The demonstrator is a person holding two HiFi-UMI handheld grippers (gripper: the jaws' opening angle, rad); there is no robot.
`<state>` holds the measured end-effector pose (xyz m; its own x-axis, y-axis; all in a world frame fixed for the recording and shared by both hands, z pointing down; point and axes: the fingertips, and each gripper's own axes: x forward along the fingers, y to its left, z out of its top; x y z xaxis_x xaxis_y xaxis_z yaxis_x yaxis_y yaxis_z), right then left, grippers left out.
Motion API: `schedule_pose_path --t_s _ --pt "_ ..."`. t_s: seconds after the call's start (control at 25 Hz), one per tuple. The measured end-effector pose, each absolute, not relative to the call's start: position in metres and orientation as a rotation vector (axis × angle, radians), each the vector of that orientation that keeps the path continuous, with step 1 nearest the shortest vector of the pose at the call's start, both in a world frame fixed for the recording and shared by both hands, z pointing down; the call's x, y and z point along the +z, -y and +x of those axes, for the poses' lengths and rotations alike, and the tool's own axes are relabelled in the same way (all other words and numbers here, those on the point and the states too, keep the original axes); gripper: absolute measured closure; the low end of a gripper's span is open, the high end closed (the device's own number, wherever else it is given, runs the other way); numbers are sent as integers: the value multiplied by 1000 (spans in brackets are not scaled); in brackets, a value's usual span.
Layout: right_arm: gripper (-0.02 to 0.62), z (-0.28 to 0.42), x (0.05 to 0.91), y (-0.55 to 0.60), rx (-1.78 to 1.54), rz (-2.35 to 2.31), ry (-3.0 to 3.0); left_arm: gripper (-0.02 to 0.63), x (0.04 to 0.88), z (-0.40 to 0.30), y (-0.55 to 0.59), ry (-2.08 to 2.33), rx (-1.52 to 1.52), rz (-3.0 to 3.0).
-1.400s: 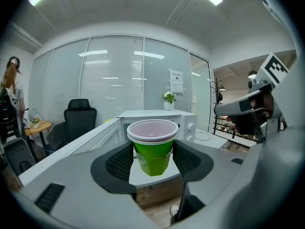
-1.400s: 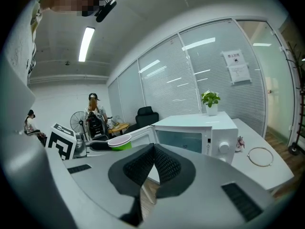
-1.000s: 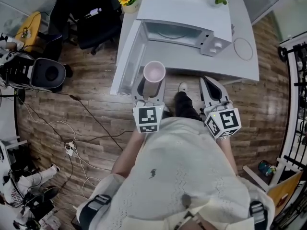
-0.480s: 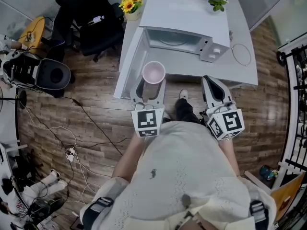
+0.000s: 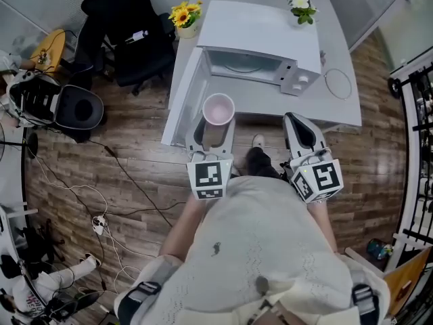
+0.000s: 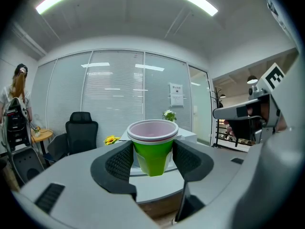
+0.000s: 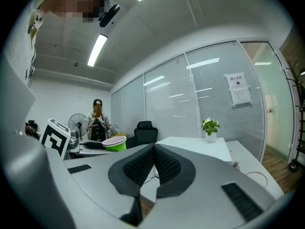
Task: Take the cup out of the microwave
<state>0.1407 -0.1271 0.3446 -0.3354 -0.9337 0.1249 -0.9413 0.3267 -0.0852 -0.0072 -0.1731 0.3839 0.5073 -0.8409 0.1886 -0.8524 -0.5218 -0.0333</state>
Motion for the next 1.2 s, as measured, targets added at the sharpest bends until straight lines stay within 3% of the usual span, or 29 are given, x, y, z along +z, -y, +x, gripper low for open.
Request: schedule_pose_path --t_s 1.2 --pt "588 136 347 133 233 1755 2509 324 392 0 176 1464 279 2672"
